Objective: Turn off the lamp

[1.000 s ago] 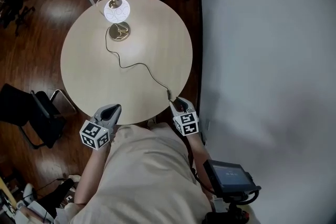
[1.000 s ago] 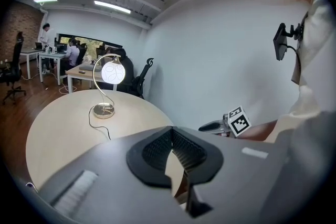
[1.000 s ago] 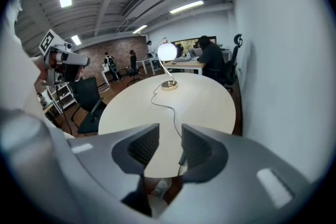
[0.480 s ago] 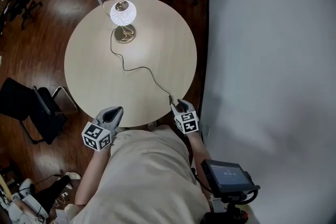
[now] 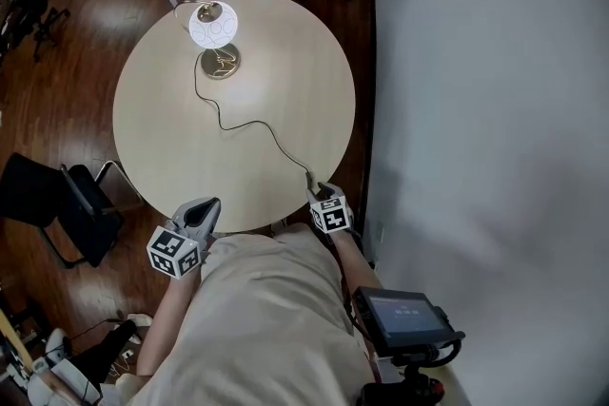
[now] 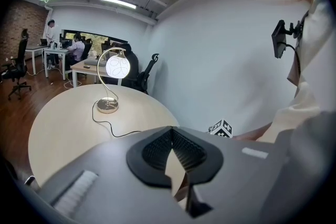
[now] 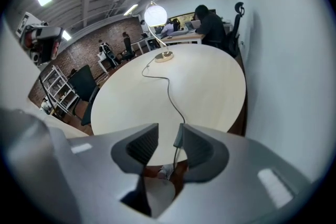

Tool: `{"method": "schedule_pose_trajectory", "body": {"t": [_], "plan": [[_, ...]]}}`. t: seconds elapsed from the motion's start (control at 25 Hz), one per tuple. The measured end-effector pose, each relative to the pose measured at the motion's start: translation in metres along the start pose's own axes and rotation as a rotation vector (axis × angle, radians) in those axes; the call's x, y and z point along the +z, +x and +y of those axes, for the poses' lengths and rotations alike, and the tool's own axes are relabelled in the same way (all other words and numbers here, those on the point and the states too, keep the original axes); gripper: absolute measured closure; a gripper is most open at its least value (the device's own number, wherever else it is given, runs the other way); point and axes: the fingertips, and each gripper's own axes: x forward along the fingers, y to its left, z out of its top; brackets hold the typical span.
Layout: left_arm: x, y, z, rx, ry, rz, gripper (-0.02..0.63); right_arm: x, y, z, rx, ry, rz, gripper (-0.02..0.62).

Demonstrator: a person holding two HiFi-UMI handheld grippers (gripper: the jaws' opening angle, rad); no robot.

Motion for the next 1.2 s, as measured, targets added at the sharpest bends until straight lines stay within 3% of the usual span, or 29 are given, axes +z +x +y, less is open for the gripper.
{"method": "schedule_pose_trajectory", "body": {"t": [0.64, 1.2], "plan": [[0.000, 0.003, -0.001, -0.006, 0.036, 0.072, 0.609, -0.026, 0.074, -0.022, -0.058, 0.100, 0.107, 0.462], [-0.023, -0.004, -0.004, -0.002, 0.021, 0.129, 0.609, -0.031, 0.090, -0.024, -0.097, 0.142, 0.091, 0.483]]}}
